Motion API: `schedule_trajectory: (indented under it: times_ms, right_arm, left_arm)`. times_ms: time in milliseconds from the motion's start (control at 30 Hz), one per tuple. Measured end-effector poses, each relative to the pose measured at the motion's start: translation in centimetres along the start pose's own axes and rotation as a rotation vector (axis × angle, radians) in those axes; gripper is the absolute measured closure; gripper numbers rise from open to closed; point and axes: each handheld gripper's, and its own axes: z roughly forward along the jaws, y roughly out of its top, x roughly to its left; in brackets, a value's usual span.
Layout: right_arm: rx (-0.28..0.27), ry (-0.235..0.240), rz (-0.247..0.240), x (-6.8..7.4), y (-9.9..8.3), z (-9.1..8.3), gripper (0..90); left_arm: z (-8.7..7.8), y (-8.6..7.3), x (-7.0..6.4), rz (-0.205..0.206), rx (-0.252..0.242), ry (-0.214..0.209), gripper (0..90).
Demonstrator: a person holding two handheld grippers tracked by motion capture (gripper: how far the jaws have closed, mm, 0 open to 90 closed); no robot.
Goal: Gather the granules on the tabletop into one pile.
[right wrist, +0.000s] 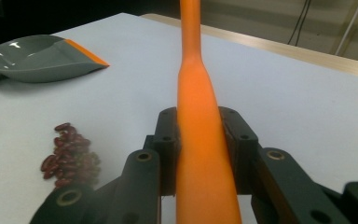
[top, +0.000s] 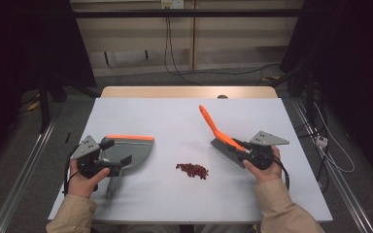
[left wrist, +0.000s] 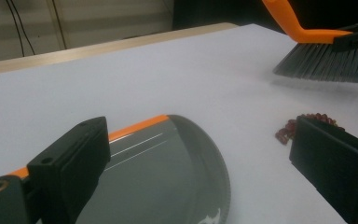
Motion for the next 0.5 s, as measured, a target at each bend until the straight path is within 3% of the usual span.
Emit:
schedule_trajectory:
  times_ms: [100,400,500]
  right_arm:
    - [0.008,-0.022,0.006,-0.3,-0.4,0.0,70.9]
    - [0.038,-0.029,0.033,-0.2,-1.2,0.2,70.7]
    - [0.046,-0.035,0.026,-0.1,-1.3,0.1,70.7]
  left_arm:
    - [0.0,-0.1,0.0,-0.001,0.010,0.001,5.2]
    - [-0.5,-0.3,-0.2,0.010,0.027,0.000,5.2]
    - [-0.8,-0.4,-0.4,0.019,0.037,0.031,5.5]
